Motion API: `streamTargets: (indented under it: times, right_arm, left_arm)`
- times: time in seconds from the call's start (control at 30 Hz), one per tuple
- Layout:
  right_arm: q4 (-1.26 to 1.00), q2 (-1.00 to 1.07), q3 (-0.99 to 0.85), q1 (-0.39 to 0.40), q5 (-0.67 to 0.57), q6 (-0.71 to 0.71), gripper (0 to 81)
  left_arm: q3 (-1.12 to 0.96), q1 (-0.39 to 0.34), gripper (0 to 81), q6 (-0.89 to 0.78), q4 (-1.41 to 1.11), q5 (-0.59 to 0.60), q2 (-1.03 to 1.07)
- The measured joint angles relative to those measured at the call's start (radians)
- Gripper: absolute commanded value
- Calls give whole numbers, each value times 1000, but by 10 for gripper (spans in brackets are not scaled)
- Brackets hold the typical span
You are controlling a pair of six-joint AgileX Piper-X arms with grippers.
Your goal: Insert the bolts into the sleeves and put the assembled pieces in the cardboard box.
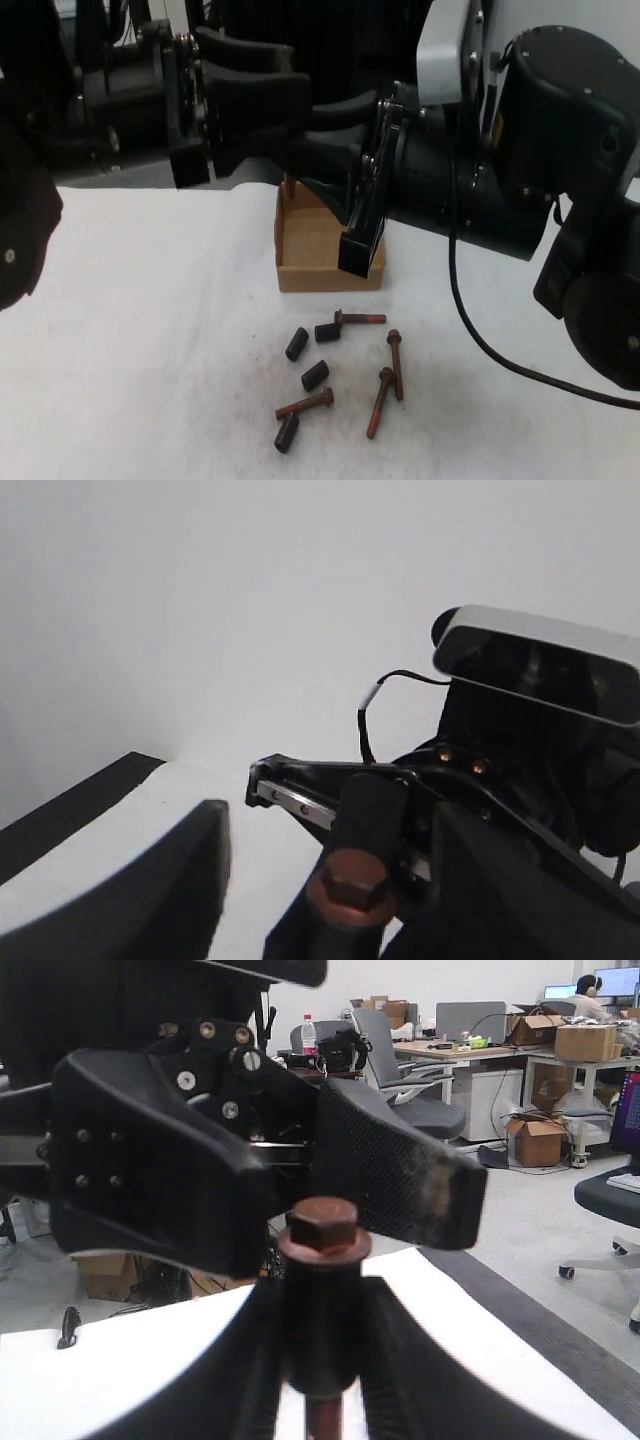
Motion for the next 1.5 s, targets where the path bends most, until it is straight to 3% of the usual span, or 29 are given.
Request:
streamTargets:
  times: [0.13, 0.23, 0.3, 0.43, 0.5, 0.53, 0.67, 0.8, 0.93, 1.13, 1.5]
  right_arm:
    - [19, 0, -2, 0, 0, -3, 8]
    - [70, 0, -2, -5, 8, -7, 8]
    - [97, 0, -2, -11, 50, -6, 8]
    - [249, 0, -16, -63, 201, 49, 8]
    - [291, 2, -25, -80, 224, 62, 8]
    - [302, 2, -28, -83, 228, 64, 8]
    - [517, 36, -128, -160, 269, 88, 8]
    - [688, 96, -244, -193, 278, 82, 8]
    - [929, 254, -476, -204, 301, 45, 8]
    - [1178, 577, -812, -206, 343, 1, 8]
    - [1235, 819, -1039, -206, 411, -5, 8]
  left_arm:
    - [0, 0, 573, -17, -24, -12, -19]
    - [0, 0, 520, -19, -76, -54, -48]
    - [0, 0, 438, -19, -104, -108, -73]
    - [0, 0, 164, -17, -121, -334, -161]
    - [0, 0, 18, -7, -117, -364, -171]
    - [0, 0, 1, -5, -115, -370, -171]
    - [0, 0, 3, 75, -5, -443, -185]
    - [0, 0, 3, 196, 440, -639, -185]
    - [0, 0, 3, 241, 622, -714, -183]
    - [0, 2, 3, 268, 785, -738, -183]
    - [0, 2, 3, 272, 826, -738, -183]
